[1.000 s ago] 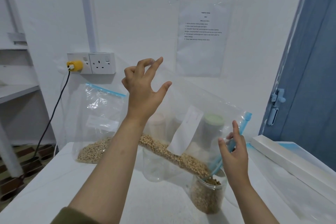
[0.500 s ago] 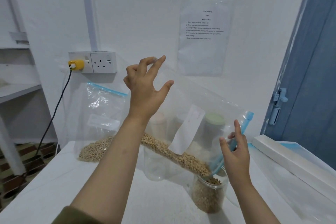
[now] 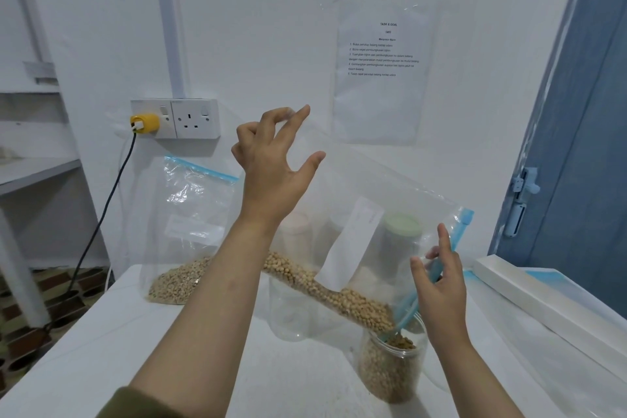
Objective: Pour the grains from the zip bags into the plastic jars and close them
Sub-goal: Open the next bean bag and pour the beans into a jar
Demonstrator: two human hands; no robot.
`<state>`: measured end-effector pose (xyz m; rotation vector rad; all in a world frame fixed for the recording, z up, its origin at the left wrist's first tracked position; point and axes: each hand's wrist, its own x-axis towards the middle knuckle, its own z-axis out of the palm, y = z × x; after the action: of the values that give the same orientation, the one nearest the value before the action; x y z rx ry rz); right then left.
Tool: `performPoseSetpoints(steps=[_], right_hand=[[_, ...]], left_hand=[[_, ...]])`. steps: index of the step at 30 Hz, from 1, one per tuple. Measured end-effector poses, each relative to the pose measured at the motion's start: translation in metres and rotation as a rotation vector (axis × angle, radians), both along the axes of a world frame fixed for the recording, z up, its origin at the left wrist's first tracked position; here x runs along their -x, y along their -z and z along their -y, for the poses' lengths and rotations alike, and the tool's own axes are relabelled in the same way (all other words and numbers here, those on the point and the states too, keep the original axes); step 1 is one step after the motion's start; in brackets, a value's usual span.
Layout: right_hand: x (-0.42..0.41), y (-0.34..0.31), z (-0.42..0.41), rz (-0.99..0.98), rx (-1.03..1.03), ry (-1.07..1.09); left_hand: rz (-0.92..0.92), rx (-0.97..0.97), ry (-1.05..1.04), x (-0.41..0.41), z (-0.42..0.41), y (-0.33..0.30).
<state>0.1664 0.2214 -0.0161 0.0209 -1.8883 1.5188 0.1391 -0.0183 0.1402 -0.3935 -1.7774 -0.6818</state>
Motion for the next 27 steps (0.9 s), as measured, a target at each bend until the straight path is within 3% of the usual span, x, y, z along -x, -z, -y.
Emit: performPoseSetpoints(steps=[27], right_hand=[[-0.0015, 0.0030, -0.0021, 0.004, -0.008, 0.045]], left_hand=[[-0.009, 0.011, 0.017, -0.0021, -0.0047, -0.0034]])
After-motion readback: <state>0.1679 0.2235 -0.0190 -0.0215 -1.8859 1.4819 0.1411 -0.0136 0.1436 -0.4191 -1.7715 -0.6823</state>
